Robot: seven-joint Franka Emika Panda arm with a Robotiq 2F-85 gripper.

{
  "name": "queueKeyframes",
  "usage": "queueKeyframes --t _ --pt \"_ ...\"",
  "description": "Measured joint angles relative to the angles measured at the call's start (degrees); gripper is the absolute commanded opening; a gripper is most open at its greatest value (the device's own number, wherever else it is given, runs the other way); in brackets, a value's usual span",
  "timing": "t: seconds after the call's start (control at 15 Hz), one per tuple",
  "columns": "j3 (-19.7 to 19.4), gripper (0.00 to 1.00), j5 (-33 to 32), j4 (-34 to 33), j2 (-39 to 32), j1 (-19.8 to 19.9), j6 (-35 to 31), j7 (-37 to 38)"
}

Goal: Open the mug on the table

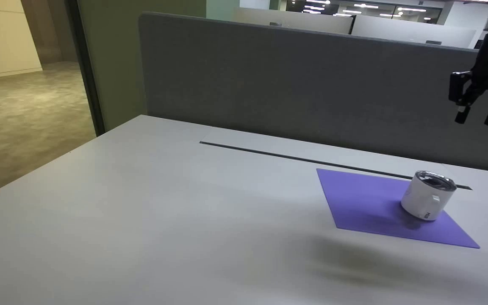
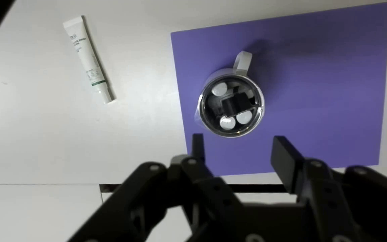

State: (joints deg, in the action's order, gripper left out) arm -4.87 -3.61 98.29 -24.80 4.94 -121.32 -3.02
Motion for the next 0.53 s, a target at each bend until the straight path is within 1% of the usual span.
queueKeyframes --t 0.13,0.2,0.53 --pt "-0.23 0.99 -0.99 0.0 -0.24 -0.01 0.55 0.06" --pt "-0.26 1.0 -1.31 0.0 -0.37 -0.01 0.71 0.06" --pt "-0.27 1.0 -2.37 0.0 -0.76 -0.02 1.5 0.07"
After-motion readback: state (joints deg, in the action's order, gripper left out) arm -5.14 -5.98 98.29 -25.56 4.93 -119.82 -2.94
